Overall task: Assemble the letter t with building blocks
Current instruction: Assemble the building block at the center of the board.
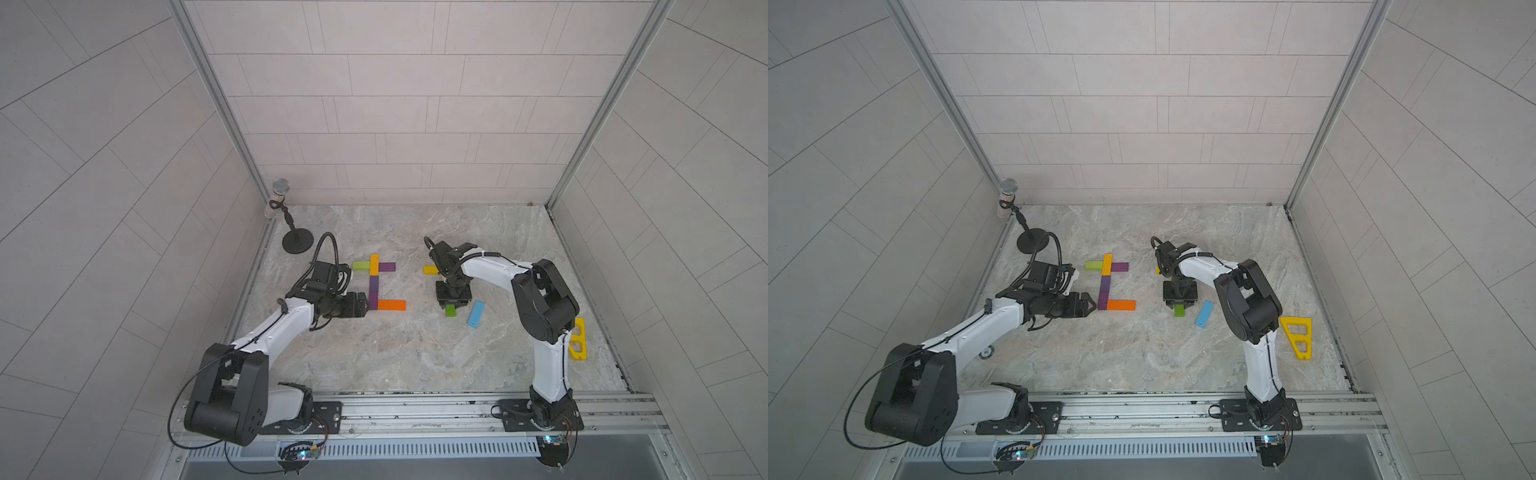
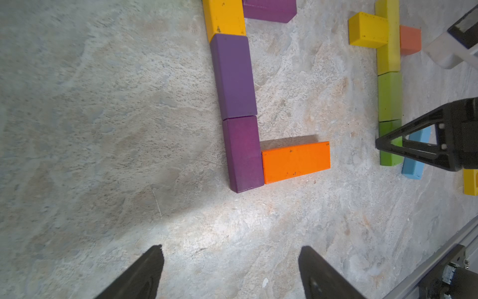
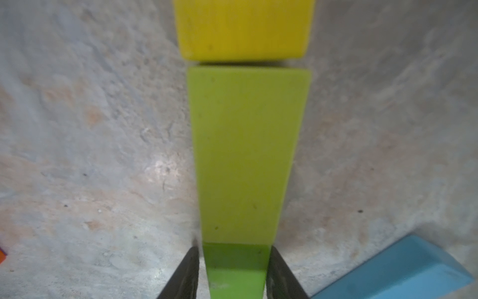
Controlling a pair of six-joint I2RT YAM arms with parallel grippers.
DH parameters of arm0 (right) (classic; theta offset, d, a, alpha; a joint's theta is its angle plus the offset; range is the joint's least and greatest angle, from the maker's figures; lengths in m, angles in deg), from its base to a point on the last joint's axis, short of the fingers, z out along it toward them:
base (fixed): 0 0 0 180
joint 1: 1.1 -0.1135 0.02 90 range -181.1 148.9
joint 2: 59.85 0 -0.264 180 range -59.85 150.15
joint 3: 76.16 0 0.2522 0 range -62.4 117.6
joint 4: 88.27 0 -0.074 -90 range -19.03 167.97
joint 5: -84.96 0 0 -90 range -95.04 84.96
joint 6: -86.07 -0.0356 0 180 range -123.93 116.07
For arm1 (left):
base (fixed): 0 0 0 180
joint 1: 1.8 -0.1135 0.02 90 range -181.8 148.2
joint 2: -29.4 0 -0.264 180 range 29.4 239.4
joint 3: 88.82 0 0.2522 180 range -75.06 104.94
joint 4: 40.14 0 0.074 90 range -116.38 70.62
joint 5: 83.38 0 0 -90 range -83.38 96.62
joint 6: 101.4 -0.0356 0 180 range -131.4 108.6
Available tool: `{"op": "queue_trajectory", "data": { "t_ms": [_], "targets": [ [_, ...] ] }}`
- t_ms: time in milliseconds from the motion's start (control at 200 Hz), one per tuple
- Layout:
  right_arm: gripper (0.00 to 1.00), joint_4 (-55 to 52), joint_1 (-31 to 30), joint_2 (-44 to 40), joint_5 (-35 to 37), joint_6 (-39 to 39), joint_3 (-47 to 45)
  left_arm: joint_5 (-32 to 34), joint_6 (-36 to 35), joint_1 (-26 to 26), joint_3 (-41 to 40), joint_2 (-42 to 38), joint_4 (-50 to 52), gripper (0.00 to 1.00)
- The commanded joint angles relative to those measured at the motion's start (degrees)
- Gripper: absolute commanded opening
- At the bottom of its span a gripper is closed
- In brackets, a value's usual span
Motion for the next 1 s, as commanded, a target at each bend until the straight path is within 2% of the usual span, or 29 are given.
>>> {"op": "queue_trajectory", "data": {
  "t_ms": [0, 771, 991],
  "targets": [
    [0.43, 1.3, 0.8, 2.2, 2.6, -0.4, 0.6, 0.2, -1.1, -0.3, 0.6, 0.2, 0.2, 0.87],
    [0.38, 0.6, 0.8, 2.9, 2.8, 0.1, 2.5, 0.2, -1.0, -0.3, 0.5, 0.0, -0.1, 0.87],
    [0.42, 0.6, 0.8, 2.8, 2.8, 0.1, 2.5, 0.1, -0.9, -0.3, 0.5, -0.1, -0.2, 0.87]
  ]
}}
